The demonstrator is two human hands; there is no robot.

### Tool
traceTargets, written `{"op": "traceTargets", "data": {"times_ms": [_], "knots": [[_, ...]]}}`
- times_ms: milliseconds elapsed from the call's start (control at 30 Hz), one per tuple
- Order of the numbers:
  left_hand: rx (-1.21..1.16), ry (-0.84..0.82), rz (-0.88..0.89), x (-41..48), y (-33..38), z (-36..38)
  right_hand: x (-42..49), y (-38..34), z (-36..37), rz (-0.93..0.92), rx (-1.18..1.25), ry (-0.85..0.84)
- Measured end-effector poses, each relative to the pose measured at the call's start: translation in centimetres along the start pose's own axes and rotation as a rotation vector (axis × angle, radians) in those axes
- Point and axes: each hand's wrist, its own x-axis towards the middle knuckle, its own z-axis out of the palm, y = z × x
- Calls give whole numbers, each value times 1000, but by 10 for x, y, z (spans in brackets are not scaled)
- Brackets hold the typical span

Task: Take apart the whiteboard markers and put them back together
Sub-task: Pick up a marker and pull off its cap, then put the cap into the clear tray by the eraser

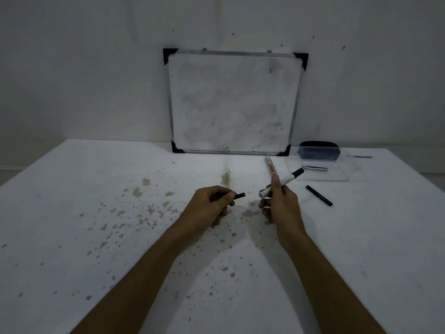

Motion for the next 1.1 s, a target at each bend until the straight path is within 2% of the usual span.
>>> {"op": "traceTargets", "data": {"times_ms": [200,300,367,567,667,767,867,1000,1100], "knots": [[62,93,130,0,-5,-1,0,12,-6,-393,-774,-61],[117,141,187,0,-8,2,3,26,-1,-542,-991,-108],[150,173,216,0,-8,4,5,35,1,-548,-1083,-145],[279,155,293,-5,-11,23,-6,27,-7,-540,-1109,-130],[349,194,335,-14,-10,39,-12,12,-22,-390,-1044,-183],[406,125,384,-11,3,52,-3,-9,-59,-149,-961,-187],[502,3,412,6,30,75,19,-27,-116,-34,-1028,-87],[554,-76,453,48,73,119,57,-33,-180,60,-1039,135],[600,-83,480,92,101,154,76,-16,-204,-140,-962,388]]}}
